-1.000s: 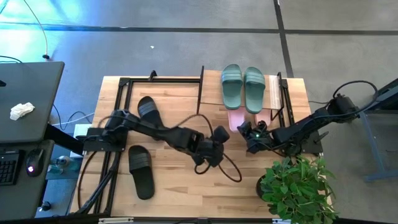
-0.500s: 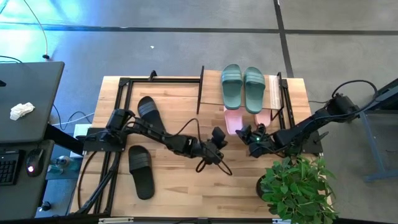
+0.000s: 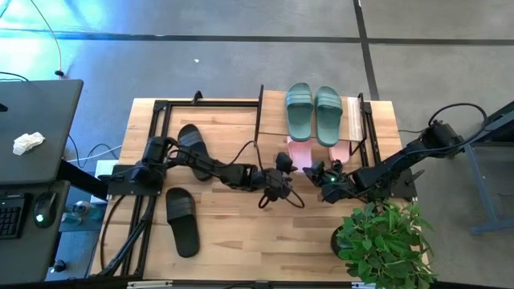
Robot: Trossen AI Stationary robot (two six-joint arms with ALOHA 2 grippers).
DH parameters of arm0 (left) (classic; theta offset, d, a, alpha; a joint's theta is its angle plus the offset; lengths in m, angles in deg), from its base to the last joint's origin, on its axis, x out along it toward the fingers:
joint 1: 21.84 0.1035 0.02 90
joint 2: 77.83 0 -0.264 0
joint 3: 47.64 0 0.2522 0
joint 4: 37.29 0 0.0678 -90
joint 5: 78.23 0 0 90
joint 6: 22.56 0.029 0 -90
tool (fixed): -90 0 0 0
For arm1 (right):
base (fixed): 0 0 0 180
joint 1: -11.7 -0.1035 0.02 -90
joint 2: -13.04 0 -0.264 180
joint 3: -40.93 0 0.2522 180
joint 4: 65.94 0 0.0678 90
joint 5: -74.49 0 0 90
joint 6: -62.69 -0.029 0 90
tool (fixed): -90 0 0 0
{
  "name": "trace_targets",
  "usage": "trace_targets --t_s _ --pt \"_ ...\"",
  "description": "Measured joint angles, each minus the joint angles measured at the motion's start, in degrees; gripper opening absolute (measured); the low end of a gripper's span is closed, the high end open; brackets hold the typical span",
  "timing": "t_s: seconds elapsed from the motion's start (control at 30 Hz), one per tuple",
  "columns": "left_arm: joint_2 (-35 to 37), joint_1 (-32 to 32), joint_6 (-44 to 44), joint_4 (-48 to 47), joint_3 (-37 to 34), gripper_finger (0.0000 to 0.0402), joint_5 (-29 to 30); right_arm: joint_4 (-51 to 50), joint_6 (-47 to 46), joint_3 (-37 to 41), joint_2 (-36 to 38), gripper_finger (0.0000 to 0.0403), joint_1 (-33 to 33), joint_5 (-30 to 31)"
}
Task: Pick and place slides into the shelf
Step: Put the pink slides under the shelf
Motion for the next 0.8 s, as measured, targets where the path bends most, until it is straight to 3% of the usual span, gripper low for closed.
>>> trace_targets --t_s 0.13,0.23,0.57,0.8 --pt "-2.18 0.16 1.29 0.89 0.67 0.0242 0.74 2.13 -0.02 0.00 0.00 0.0015 0.02 0.25" --pt "-2.41 0.14 1.90 0.57 1.02 0.0238 5.06 2.56 -0.06 -0.02 0.00 0.0015 0.02 0.11" --pt "-2.34 0.93 1.70 4.20 1.16 0.0193 2.52 3.46 -0.22 -0.04 0.00 0.0015 0.58 0.28" --pt "-2.34 0.91 1.66 3.29 1.16 0.0182 1.21 4.45 -0.14 -0.04 0.00 0.0015 1.62 0.30"
